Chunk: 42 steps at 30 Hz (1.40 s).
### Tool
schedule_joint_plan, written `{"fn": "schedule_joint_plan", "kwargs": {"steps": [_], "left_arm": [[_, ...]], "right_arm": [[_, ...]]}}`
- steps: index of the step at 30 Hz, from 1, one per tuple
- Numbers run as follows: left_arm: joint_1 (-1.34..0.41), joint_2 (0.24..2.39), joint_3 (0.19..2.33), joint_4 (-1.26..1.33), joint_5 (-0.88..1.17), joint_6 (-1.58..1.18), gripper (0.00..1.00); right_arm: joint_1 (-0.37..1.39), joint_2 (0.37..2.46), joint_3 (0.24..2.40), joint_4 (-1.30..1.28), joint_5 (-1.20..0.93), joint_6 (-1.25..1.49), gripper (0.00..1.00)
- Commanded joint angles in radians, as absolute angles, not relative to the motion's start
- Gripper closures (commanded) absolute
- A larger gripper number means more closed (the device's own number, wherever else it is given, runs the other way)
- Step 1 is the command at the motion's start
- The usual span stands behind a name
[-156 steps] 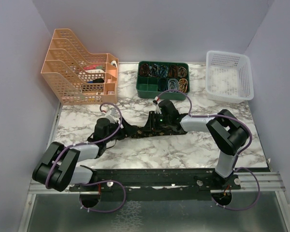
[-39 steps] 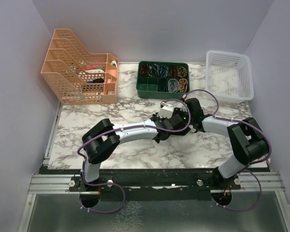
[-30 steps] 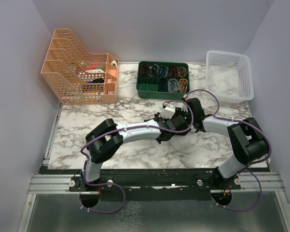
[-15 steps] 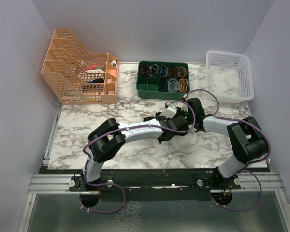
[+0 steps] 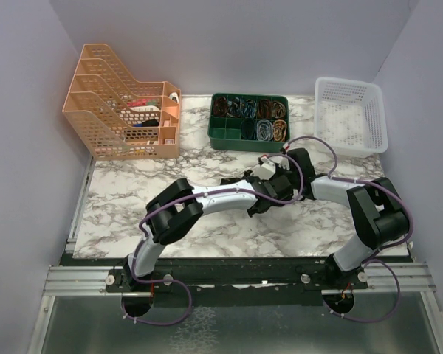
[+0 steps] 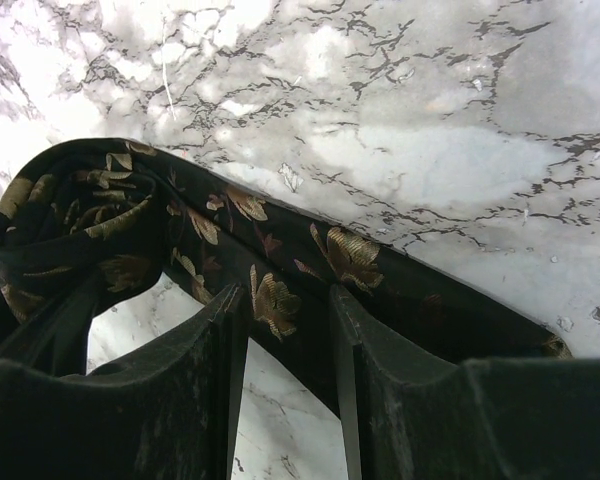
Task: Roll the ties
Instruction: Roll the tie at the center of the board.
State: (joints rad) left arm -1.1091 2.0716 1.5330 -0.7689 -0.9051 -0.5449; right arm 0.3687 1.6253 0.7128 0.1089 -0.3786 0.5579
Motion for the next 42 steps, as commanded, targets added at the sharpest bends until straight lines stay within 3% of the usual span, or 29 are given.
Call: {"fn": "schedule_joint_plan", "kwargs": {"steps": [1,5,10,18,25,38,42], "left_arm": [[-1.122,2.120,1.562,-0.778,-0.865,-0.543,1.00],[-1.125,2.125,1.554,-0.768,-0.842,-0.558,0.95],[-1.124,2.112,1.534,-0.722,-0.800,-0.558,0.77],[-1.115,2.099,1.524,-0.647,-0.703,-0.538,0.64],[-1.107,2.068,1.512,-0.612,-0.666,-0.541,0.44],[-1.088,1.878,1.423,-0.481,-0.618,-0.557,0.30],[-1.083,1.815,1.384,-0.465,-0.629,-0.545,0.24]], "right_arm": [[0.364,1.639,0.699,0.095,-0.375,0.564,0.57],[0.359,1.636,0.698,0.098,-0.379,0.568,0.56],[0.353,1.628,0.693,0.107,-0.387,0.572,0.55],[0.348,1.624,0.695,0.105,-0.399,0.572,0.55],[0.347,1.622,0.697,0.098,-0.403,0.568,0.55],[0.345,1.593,0.718,0.091,-0.427,0.566,0.53],[0.345,1.585,0.740,0.080,-0.436,0.569,0.48]]}}
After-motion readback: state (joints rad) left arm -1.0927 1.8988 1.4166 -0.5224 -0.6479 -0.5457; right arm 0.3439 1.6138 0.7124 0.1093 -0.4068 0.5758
